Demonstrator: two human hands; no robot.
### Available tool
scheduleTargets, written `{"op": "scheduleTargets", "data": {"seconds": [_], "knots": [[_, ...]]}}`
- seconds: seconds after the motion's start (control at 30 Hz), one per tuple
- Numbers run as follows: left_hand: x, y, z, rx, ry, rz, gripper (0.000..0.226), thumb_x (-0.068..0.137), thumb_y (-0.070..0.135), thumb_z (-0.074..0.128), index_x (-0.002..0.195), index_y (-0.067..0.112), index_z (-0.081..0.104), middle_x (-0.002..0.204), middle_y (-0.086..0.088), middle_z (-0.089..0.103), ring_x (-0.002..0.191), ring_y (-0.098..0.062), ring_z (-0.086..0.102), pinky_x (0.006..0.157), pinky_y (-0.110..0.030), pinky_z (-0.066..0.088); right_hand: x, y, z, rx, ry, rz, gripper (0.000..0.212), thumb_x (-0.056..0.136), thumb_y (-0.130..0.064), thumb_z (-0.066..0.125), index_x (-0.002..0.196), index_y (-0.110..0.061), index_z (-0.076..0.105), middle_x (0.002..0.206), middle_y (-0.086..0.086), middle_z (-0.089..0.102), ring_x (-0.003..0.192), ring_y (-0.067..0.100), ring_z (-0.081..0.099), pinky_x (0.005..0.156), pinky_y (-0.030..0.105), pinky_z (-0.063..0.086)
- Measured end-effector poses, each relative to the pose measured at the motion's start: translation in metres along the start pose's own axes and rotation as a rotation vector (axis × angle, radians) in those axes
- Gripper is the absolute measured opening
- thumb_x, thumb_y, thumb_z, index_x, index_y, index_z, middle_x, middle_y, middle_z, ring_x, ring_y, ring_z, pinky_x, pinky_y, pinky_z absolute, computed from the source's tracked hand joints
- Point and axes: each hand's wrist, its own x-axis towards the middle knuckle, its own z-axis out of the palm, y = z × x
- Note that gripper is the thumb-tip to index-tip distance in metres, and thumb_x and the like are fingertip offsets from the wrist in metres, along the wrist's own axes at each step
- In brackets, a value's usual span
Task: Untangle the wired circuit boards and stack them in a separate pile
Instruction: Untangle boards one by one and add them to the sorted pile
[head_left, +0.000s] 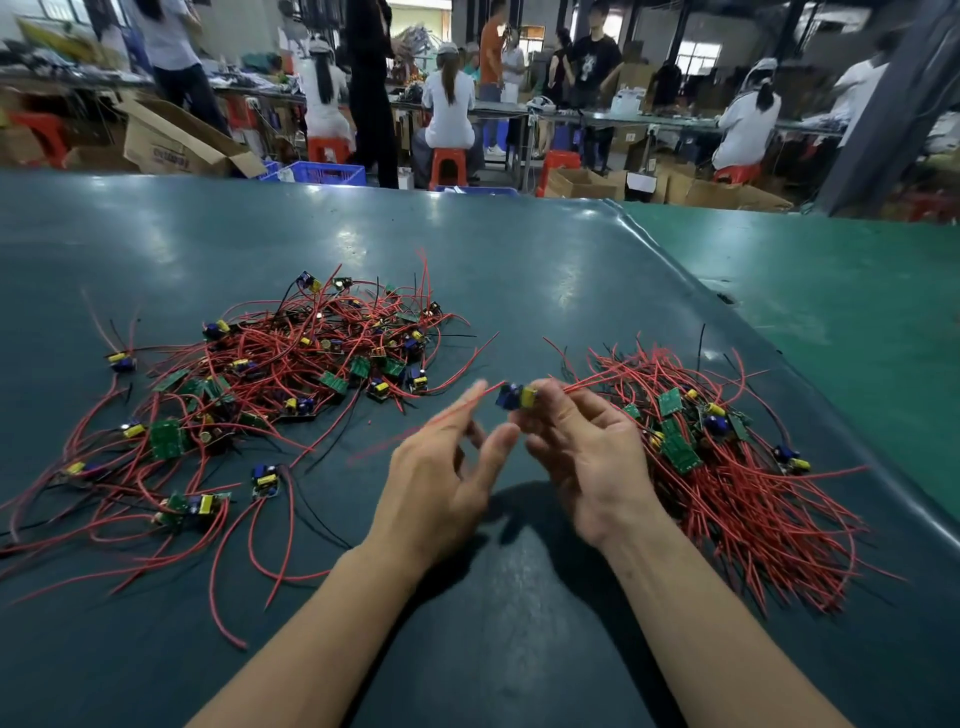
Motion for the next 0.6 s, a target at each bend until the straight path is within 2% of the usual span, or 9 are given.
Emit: {"op": "scheduleTargets", "data": {"seconds": [0.03, 0.1, 0.2, 0.27, 0.43, 0.53, 0.6], "knots": [[0.003, -0.001, -0.001, -0.071, 0.039, -0.048, 0.054, 0.093, 0.048, 0.049, 0.134, 0.015, 0.057, 0.089, 0.016, 0.061, 0.06, -0.002, 0.052, 0.067, -0.018, 0.045, -0.002, 0.004, 0.001, -0.094, -0.012, -0.002, 0.008, 0.073, -0.017, 0.071, 0.077, -0.01, 0.067, 0.079, 0.01, 0.076, 0.059, 0.016, 0.071, 0.042, 0.019, 0.049], [0.007, -0.002, -0.003, -0.218, 0.117, -0.092, 0.038, 0.096, 0.036, 0.052, 0.125, 0.014, 0.063, 0.094, 0.019, 0.064, 0.071, 0.001, 0.057, 0.07, -0.013, 0.045, -0.002, 0.012, 0.003, -0.254, -0.015, -0.039, 0.009, 0.083, -0.015, 0.07, 0.081, -0.008, 0.065, 0.079, 0.01, 0.076, 0.056, 0.017, 0.07, 0.041, 0.02, 0.047], [0.009, 0.0, -0.002, -0.505, 0.113, -0.23, 0.021, 0.088, 0.029, 0.06, 0.101, 0.017, 0.072, 0.074, 0.012, 0.068, 0.056, -0.002, 0.055, 0.056, -0.015, 0.045, 0.0, 0.015, 0.003, -0.325, 0.014, -0.099, 0.01, 0.089, -0.011, 0.067, 0.081, -0.007, 0.065, 0.077, 0.009, 0.075, 0.054, 0.018, 0.068, 0.04, 0.021, 0.047], [0.01, 0.001, -0.004, -0.599, 0.122, -0.283, 0.017, 0.082, 0.026, 0.066, 0.091, 0.014, 0.073, 0.071, 0.006, 0.069, 0.055, -0.005, 0.057, 0.057, -0.017, 0.047, 0.001, 0.015, 0.001, -0.387, 0.037, -0.128, 0.012, 0.089, -0.014, 0.069, 0.079, -0.007, 0.066, 0.073, 0.007, 0.074, 0.053, 0.016, 0.067, 0.039, 0.021, 0.046], [0.01, 0.0, -0.004, -0.739, -0.009, -0.365, 0.024, 0.076, 0.018, 0.073, 0.095, 0.002, 0.071, 0.073, -0.003, 0.072, 0.061, -0.012, 0.063, 0.062, -0.019, 0.052, 0.0, 0.017, -0.001, -0.455, 0.039, -0.157, 0.02, 0.086, -0.017, 0.073, 0.067, -0.014, 0.069, 0.062, 0.003, 0.069, 0.048, 0.011, 0.061, 0.038, 0.021, 0.043], [0.011, -0.003, -0.002, -0.766, 0.045, -0.418, 0.014, 0.081, 0.01, 0.072, 0.092, 0.001, 0.072, 0.066, -0.004, 0.068, 0.058, -0.011, 0.061, 0.059, -0.018, 0.051, 0.001, 0.018, -0.001, -0.494, 0.081, -0.193, 0.022, 0.085, -0.022, 0.075, 0.063, -0.02, 0.074, 0.065, 0.003, 0.072, 0.049, 0.01, 0.06, 0.039, 0.019, 0.041], [0.011, -0.006, -0.002, -0.814, 0.08, -0.458, 0.015, 0.079, 0.015, 0.073, 0.09, 0.005, 0.073, 0.069, -0.005, 0.068, 0.058, -0.012, 0.061, 0.058, -0.02, 0.051, 0.005, 0.017, -0.002, -0.491, 0.115, -0.226, 0.024, 0.086, -0.024, 0.074, 0.062, -0.019, 0.073, 0.068, 0.003, 0.073, 0.049, 0.01, 0.058, 0.04, 0.019, 0.039]]}}
